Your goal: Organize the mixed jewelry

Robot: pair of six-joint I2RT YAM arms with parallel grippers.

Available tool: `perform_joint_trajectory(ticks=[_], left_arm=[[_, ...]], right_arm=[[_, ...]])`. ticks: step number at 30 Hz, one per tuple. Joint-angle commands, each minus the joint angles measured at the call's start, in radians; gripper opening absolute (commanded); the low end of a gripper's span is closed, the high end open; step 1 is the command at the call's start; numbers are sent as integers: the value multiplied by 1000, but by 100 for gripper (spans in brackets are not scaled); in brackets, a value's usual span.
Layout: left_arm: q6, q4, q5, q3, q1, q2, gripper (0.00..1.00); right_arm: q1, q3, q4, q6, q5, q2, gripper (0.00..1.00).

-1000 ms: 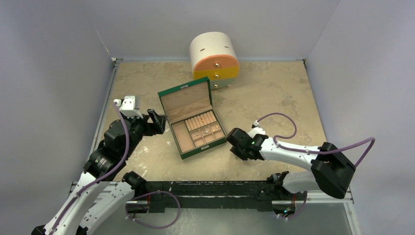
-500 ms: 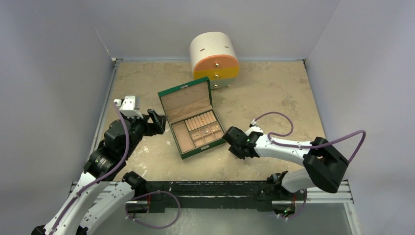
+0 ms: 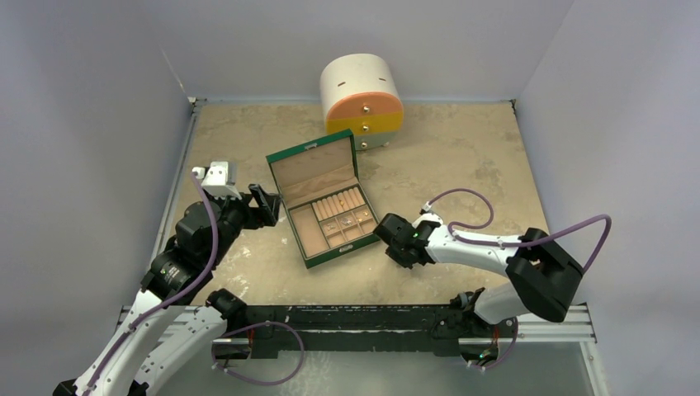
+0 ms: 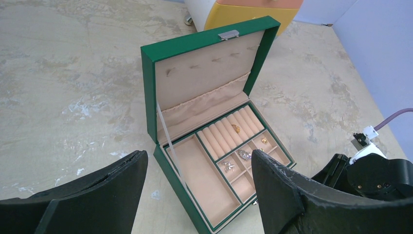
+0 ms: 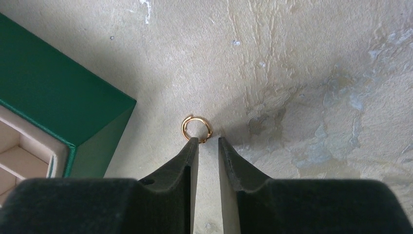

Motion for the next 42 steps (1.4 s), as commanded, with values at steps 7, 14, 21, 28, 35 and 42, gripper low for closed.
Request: perform_joint_trajectory(ticks=[7,14,21,28,35,42], left_arm=[[15,23,4,9,9,5,78],[15,24,4,8,9,4,78],[15,23,4,9,9,3,78],[15,21,3,8,9,3,78],[14,23,4,9,9,7,78],[2,27,13,6,10,16,78]], right_arm=[[4,31,-58,38,66,31,24],[4,40,-71,47,69,51,23],[4,57,-90,45,68,80,19],[5,66,-105,35,65,99,9],[5,62,-93,-5,71,89,0],[5,-1,11,-137,76,-25,0]])
